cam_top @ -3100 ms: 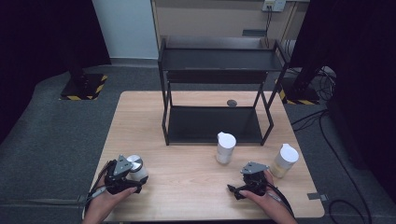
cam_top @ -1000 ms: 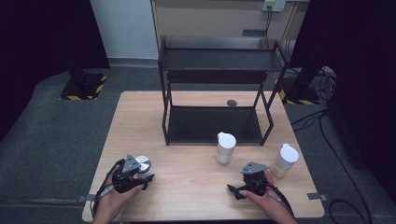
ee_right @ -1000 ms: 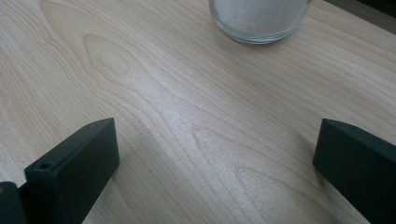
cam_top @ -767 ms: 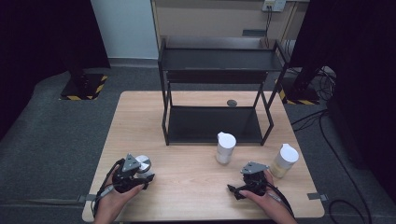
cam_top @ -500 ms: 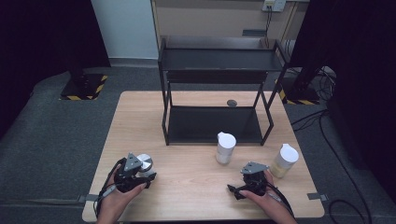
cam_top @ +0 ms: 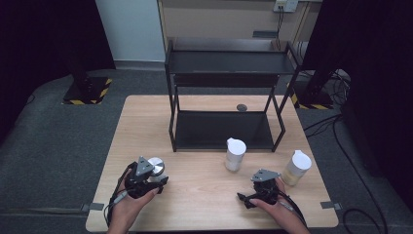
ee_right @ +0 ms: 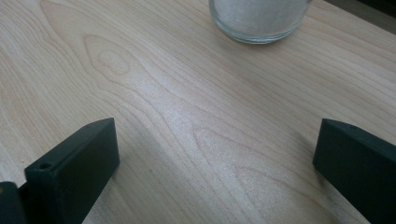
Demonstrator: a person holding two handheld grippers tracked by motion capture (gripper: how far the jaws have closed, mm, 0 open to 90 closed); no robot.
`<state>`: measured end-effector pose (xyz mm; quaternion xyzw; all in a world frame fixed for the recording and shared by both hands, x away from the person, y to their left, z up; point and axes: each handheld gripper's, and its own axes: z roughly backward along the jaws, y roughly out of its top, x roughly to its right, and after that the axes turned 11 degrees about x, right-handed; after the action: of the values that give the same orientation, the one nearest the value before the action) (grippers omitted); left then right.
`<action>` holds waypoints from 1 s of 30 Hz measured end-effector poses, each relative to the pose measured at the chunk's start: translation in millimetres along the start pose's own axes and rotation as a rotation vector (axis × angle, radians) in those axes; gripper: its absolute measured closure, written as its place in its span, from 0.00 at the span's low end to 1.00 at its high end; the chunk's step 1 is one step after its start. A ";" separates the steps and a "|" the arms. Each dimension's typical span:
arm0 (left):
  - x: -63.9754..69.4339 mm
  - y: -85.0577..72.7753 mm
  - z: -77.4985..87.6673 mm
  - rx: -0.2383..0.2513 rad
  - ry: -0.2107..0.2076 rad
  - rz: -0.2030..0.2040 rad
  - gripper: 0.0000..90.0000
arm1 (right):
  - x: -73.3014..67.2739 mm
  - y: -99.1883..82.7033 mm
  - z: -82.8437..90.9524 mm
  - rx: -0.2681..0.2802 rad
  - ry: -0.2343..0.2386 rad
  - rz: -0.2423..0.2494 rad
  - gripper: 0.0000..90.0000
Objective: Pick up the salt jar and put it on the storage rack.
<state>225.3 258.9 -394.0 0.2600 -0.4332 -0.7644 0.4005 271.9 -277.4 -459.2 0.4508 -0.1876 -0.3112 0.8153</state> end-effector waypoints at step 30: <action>30.3 47.0 -70.1 -0.011 -0.063 -0.056 0.33 | 0.1 0.0 0.0 0.000 0.001 0.001 0.01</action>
<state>279.2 187.4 -389.0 0.2456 -0.4339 -0.7855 0.3667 272.0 -277.5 -459.2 0.4508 -0.1876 -0.3107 0.8155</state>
